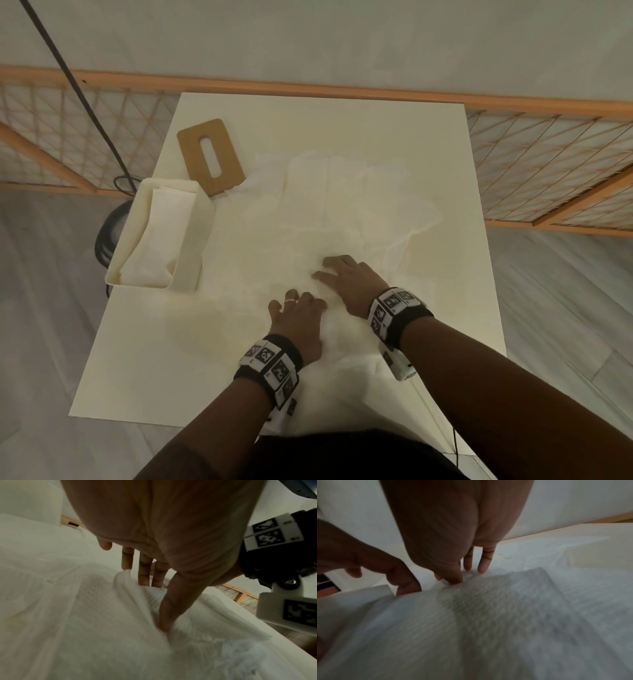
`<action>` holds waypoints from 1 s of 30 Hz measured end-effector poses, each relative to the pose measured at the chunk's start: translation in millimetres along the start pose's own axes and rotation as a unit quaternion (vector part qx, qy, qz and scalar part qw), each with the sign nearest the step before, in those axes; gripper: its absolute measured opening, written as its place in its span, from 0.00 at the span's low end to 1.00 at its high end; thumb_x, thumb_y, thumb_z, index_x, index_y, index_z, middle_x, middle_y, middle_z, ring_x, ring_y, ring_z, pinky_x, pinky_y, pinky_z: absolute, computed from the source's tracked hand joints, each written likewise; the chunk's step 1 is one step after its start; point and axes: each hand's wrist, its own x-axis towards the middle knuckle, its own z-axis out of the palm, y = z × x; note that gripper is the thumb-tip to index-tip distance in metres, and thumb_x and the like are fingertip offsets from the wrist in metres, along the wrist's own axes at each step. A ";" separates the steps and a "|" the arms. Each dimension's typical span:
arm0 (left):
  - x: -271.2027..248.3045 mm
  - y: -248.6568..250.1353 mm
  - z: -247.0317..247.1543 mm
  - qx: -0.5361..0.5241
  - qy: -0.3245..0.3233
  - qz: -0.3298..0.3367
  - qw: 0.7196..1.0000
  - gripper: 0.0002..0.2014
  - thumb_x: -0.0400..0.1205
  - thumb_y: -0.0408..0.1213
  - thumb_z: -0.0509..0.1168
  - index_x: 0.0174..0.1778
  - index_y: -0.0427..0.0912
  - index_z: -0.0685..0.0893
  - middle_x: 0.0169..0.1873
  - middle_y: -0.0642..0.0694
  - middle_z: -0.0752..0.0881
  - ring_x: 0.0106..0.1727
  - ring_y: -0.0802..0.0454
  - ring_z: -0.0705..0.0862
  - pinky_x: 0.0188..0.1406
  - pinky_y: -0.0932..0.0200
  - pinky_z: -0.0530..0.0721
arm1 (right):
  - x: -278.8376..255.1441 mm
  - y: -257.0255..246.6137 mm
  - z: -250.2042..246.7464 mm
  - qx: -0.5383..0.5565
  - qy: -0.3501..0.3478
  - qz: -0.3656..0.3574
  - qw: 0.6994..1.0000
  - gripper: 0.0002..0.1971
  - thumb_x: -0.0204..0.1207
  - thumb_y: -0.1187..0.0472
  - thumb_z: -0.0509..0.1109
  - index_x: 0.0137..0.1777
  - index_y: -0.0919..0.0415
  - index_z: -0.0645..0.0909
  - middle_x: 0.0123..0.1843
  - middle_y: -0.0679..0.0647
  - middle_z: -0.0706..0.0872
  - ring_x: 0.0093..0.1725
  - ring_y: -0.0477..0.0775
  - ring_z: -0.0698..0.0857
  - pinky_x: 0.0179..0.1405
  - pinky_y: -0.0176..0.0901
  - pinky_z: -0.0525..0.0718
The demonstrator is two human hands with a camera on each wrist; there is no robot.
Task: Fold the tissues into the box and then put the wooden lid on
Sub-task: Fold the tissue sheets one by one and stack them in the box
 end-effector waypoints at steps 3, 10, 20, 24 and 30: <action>3.4 -1.1 -2.5 -0.009 -0.016 0.004 1.000 0.35 0.74 0.44 0.71 0.78 0.53 0.66 0.71 0.50 0.72 0.77 0.40 0.63 0.72 0.36 0.60 | 7.8 0.8 -9.2 -0.038 0.012 -0.005 0.999 0.24 0.80 0.65 0.71 0.75 0.50 0.77 0.85 0.52 0.63 0.84 0.58 0.60 0.73 0.54 0.75; 4.3 -3.4 -6.2 -0.026 -0.032 0.022 0.999 0.32 0.74 0.44 0.71 0.75 0.52 0.69 0.66 0.51 0.79 0.72 0.42 0.68 0.68 0.37 0.63 | 8.7 8.5 -28.4 -0.036 -0.001 0.014 0.999 0.09 0.79 0.66 0.70 0.54 0.51 0.82 0.62 0.48 0.80 0.65 0.53 0.78 0.59 0.49 0.79; 0.5 -5.4 -5.8 -0.053 -0.095 0.021 0.994 0.20 0.82 0.49 0.64 0.70 0.51 0.75 0.59 0.50 0.84 0.66 0.45 0.75 0.66 0.40 0.63 | -6.9 13.3 -13.1 0.186 -0.013 0.302 0.935 0.19 0.74 0.54 0.82 0.61 0.56 0.81 0.58 0.54 0.87 0.57 0.59 0.88 0.59 0.54 0.87; -2.3 -9.5 -7.8 -0.077 -0.093 0.054 0.991 0.15 0.82 0.42 0.63 0.66 0.51 0.76 0.51 0.51 0.86 0.53 0.47 0.81 0.73 0.41 0.64 | -13.5 21.0 -13.3 0.244 0.030 0.322 0.914 0.08 0.79 0.63 0.74 0.45 0.47 0.85 0.43 0.41 0.86 0.42 0.47 0.85 0.44 0.42 0.82; -3.9 -26.0 -23.9 -0.006 -0.138 0.107 0.985 0.21 0.83 0.44 0.64 0.74 0.57 0.75 0.65 0.51 0.84 0.69 0.45 0.80 0.73 0.42 0.68 | -34.8 44.0 -22.4 0.329 0.103 0.309 0.887 0.04 0.83 0.59 0.73 0.55 0.51 0.85 0.46 0.48 0.87 0.45 0.48 0.84 0.37 0.29 0.75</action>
